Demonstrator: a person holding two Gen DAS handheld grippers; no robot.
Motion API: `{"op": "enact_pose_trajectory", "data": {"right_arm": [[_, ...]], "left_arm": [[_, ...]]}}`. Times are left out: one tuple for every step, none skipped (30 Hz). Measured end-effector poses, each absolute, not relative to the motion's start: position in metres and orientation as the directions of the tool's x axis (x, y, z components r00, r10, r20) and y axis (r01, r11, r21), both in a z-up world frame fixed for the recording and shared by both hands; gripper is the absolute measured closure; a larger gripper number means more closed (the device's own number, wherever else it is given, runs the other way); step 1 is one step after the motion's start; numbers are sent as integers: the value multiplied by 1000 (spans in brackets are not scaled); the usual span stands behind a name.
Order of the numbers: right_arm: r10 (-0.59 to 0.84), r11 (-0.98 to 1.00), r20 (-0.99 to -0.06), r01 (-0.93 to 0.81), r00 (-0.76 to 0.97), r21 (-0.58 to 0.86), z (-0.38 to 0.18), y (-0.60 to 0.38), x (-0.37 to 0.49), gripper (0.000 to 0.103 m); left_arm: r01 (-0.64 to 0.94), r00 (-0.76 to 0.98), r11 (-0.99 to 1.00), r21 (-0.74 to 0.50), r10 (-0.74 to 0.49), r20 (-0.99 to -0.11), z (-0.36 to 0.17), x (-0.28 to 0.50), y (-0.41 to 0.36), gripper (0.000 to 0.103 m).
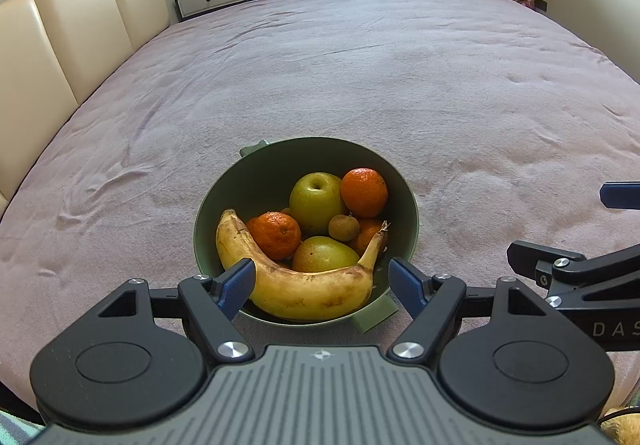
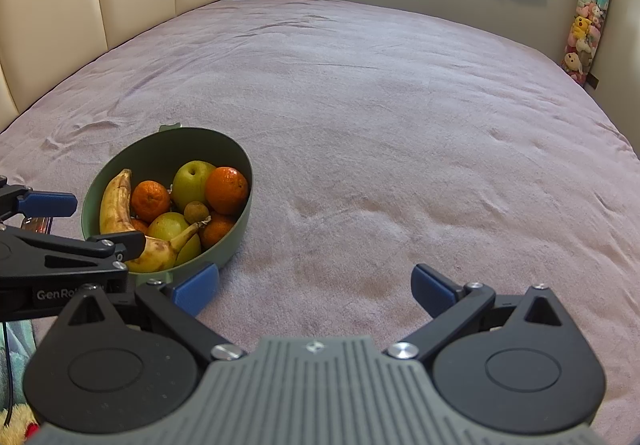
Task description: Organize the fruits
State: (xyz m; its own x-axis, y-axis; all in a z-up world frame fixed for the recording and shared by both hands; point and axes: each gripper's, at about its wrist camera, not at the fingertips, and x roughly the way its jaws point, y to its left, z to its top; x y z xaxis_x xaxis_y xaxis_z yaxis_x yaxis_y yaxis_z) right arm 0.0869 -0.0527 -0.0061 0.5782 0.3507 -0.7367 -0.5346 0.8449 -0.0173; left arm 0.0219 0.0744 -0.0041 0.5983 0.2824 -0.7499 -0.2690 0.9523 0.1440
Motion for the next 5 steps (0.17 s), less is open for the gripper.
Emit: {"op": "enact_pose_trajectory", "data": {"right_arm": [[351, 845, -737, -534, 579, -17, -6, -53, 87, 4], [351, 845, -736, -534, 579, -17, -6, -53, 87, 4], [351, 845, -737, -534, 578, -17, -6, -53, 87, 4], [351, 845, -737, -534, 578, -17, -6, -53, 87, 4], [351, 845, -737, -534, 578, -17, -6, -53, 87, 4]], "left_arm": [[-268, 599, 953, 143, 281, -750, -4, 22, 75, 14], [-267, 601, 953, 141, 279, -749, -4, 22, 74, 14], [-268, 601, 953, 141, 279, -749, -4, 21, 74, 14], [-269, 601, 953, 142, 281, -749, -4, 21, 73, 14], [-270, 600, 952, 142, 282, -748, -5, 21, 74, 14]]}}
